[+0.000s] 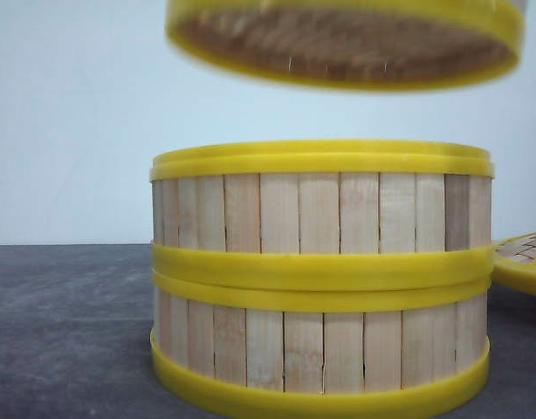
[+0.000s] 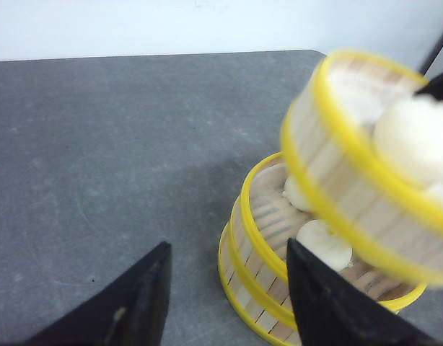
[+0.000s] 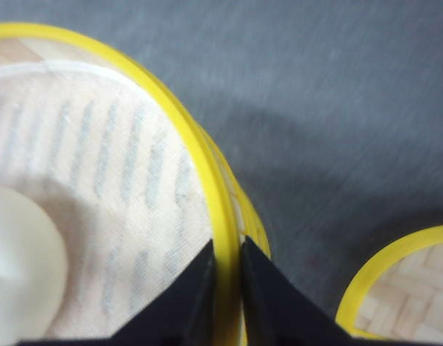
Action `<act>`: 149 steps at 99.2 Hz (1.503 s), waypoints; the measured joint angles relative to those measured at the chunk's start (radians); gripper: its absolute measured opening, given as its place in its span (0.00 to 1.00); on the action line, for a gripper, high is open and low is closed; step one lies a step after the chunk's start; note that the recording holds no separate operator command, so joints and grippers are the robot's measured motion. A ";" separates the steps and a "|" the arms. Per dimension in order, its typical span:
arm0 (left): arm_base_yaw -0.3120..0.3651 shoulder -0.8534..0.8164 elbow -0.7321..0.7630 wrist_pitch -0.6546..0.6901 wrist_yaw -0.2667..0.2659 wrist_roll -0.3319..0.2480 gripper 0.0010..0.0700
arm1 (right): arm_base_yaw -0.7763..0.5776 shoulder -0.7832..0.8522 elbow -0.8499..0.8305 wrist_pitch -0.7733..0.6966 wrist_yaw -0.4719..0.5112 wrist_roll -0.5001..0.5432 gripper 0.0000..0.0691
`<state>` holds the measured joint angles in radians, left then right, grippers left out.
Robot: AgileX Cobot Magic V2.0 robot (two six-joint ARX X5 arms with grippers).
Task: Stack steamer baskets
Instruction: 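Grip the rim with the right gripper and lift the basket over the stack, then lower the basket onto the stack and open the right gripper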
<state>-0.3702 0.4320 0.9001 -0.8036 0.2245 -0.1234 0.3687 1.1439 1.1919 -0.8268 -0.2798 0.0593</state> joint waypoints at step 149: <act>0.000 0.000 0.000 -0.001 0.000 0.008 0.42 | 0.043 0.175 -0.050 0.152 0.021 0.035 0.62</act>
<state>-0.3702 0.4320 0.9001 -0.8043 0.2245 -0.1154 0.4114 1.3193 1.1423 -0.6746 -0.2584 0.0944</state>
